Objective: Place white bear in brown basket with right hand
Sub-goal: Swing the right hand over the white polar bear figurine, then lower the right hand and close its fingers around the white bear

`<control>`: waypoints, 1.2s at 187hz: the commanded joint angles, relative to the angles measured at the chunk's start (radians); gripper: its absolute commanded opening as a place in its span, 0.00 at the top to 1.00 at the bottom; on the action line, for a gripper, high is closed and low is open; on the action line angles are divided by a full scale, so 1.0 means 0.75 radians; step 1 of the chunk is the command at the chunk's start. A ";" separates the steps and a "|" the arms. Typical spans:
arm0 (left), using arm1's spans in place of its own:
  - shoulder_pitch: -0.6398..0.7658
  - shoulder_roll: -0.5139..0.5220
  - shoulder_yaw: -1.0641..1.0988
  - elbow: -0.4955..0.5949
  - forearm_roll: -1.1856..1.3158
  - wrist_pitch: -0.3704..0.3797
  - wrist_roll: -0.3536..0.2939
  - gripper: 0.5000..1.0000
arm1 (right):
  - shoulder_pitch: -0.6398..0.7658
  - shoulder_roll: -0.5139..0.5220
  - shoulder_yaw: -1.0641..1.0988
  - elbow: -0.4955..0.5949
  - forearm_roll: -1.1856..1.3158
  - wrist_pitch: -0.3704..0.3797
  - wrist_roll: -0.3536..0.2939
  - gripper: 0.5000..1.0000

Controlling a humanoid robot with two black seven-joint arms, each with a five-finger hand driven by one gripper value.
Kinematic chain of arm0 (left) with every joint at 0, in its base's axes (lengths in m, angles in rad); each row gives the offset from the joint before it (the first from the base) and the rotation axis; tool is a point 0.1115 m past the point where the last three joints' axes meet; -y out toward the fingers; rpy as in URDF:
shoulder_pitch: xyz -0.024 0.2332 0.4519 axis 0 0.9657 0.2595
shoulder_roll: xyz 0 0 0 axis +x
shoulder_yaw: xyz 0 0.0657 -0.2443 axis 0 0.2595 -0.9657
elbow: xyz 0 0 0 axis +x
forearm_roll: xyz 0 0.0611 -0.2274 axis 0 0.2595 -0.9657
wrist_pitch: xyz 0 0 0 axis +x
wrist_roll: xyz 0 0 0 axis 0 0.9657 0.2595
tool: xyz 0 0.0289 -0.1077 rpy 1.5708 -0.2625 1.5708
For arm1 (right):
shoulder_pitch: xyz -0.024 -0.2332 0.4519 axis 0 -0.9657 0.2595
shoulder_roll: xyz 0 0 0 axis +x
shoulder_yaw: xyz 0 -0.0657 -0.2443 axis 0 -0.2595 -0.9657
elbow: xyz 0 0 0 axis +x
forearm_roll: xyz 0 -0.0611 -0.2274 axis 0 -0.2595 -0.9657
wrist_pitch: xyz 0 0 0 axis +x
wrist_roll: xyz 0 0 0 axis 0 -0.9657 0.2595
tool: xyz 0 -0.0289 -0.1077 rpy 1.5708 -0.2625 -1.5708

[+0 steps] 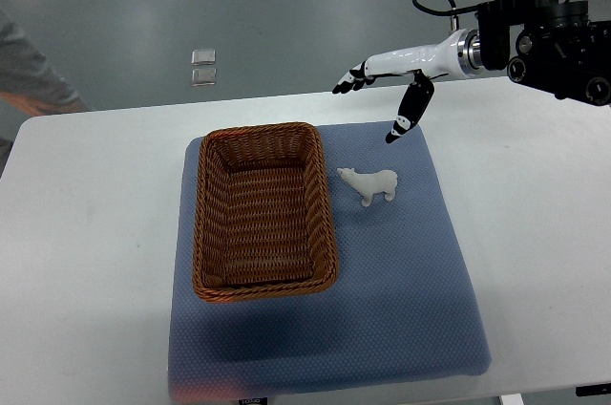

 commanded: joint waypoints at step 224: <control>0.000 0.000 0.000 0.000 0.002 -0.001 0.000 0.00 | -0.153 0.136 -0.068 0.108 0.156 -0.212 -0.337 0.29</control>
